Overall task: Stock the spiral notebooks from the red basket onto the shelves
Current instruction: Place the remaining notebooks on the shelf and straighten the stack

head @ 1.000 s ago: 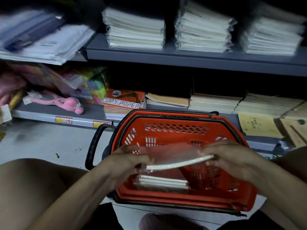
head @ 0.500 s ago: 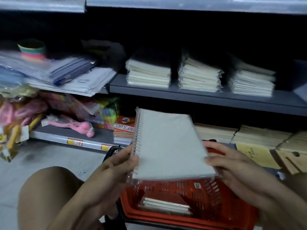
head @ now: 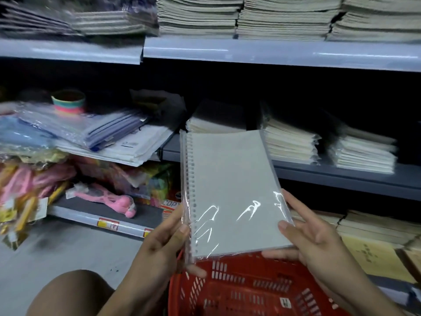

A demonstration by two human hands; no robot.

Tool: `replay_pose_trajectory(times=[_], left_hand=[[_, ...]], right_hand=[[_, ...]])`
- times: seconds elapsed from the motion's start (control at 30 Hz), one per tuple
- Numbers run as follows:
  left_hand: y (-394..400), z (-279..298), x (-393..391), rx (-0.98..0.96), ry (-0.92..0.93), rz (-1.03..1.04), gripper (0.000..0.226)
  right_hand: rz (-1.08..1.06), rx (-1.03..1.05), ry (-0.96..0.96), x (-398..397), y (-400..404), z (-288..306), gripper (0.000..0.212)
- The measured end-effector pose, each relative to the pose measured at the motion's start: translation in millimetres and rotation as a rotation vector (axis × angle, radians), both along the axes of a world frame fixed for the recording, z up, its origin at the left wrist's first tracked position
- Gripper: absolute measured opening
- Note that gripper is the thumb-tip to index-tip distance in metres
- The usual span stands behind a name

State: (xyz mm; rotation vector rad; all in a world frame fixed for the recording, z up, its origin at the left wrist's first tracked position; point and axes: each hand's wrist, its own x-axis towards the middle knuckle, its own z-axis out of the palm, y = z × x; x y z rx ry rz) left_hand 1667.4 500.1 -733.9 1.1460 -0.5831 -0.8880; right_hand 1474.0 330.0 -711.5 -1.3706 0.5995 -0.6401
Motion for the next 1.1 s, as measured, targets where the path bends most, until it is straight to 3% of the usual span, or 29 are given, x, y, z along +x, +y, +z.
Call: replay_pose_trajectory(times=[0.27, 0.53, 0.93, 1.0, 1.1], left_hand=[[-28.8, -8.7, 40.4, 0.032, 0.029, 0.114, 0.042], [-79.5, 42.2, 95.4, 0.050, -0.190, 0.035, 0.036], [-157.1, 57.7, 169.1, 0.016, 0.021, 0.177, 0.038], [-161.3, 59.0, 167.5, 0.001, 0.043, 0.239, 0.038], [-150.6, 59.2, 154.3, -0.044, 0.032, 0.336, 0.040]], right_hand=[[-0.090, 0.026, -0.038, 38.8, -22.2, -22.2, 0.059], [-0.083, 0.085, -0.125, 93.7, -66.4, 5.2, 0.062], [-0.037, 0.342, -0.170, 168.1, -125.2, 29.0, 0.046], [-0.017, 0.362, -0.183, 167.9, -131.2, 28.3, 0.051], [0.012, 0.298, -0.140, 153.5, -130.2, 26.3, 0.076]])
